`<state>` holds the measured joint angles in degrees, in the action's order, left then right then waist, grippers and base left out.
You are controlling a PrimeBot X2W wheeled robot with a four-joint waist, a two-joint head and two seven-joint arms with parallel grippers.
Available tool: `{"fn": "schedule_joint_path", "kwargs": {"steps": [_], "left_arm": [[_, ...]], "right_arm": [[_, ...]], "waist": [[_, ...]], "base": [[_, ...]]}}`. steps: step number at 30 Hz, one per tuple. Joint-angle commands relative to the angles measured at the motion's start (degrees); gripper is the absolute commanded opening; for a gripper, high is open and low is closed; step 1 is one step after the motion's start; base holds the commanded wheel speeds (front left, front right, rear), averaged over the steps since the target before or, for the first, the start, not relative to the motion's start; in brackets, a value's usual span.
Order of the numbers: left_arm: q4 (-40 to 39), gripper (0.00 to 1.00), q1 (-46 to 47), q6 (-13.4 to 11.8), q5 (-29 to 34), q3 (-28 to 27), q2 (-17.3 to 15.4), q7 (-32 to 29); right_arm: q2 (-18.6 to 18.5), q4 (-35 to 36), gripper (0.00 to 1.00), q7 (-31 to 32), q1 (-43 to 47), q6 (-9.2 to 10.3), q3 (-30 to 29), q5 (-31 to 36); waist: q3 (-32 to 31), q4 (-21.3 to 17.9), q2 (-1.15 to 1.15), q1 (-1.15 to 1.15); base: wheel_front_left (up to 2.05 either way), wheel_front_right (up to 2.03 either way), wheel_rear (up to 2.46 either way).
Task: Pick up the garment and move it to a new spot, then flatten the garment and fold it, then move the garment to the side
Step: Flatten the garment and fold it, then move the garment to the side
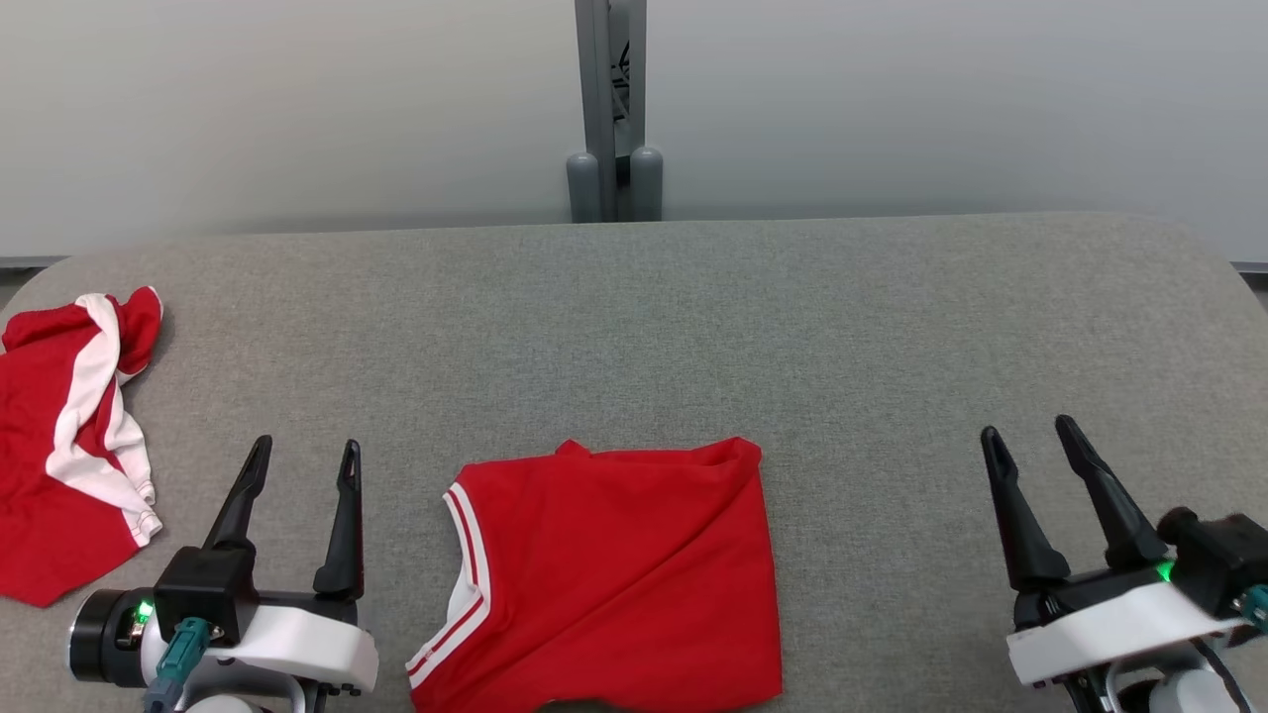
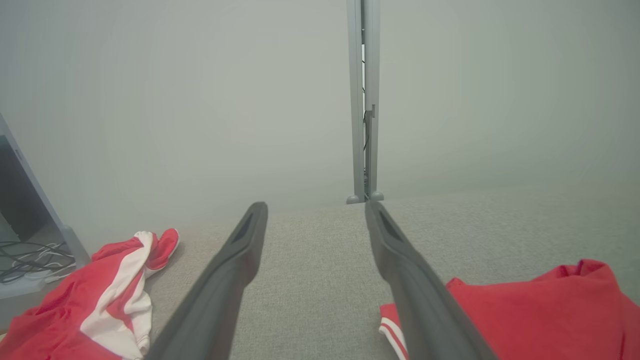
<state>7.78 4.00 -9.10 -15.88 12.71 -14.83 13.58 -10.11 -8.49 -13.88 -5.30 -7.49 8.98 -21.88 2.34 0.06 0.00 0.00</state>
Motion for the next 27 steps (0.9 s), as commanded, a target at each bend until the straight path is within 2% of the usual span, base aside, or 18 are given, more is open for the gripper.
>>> {"fn": "schedule_joint_path", "kwargs": {"steps": [1,12,20,27], "left_arm": [[-0.5,1.00,-0.6,-0.4,-0.2,-0.3,-0.4,-0.1],[-2.9,1.00,-3.9,-1.9,-0.7,-1.0,-1.8,-1.4],[-4.3,1.00,-4.6,-2.6,-0.5,-0.4,-2.0,-2.6],[-5.2,1.00,-3.7,-2.7,-0.2,0.6,-1.7,-3.1]], "right_arm": [[0.1,1.2,1.00,0.5,1.4,-0.01,-1.2,1.0],[2.3,9.5,1.00,6.6,10.6,-0.01,-8.3,6.7],[3.0,12.6,1.00,9.2,12.3,-0.01,-9.2,8.0],[3.6,10.5,1.00,13.3,11.4,-0.01,-6.7,6.0]], "waist": [[-0.5,-0.6,0.00,0.00],[-2.2,-2.6,0.00,0.00],[-2.3,-3.0,0.00,0.00],[-1.6,-2.2,0.00,0.00]], "base": [[0.00,0.00,0.00],[0.00,0.00,0.00],[0.00,0.00,0.00],[0.00,0.00,0.00]]}}
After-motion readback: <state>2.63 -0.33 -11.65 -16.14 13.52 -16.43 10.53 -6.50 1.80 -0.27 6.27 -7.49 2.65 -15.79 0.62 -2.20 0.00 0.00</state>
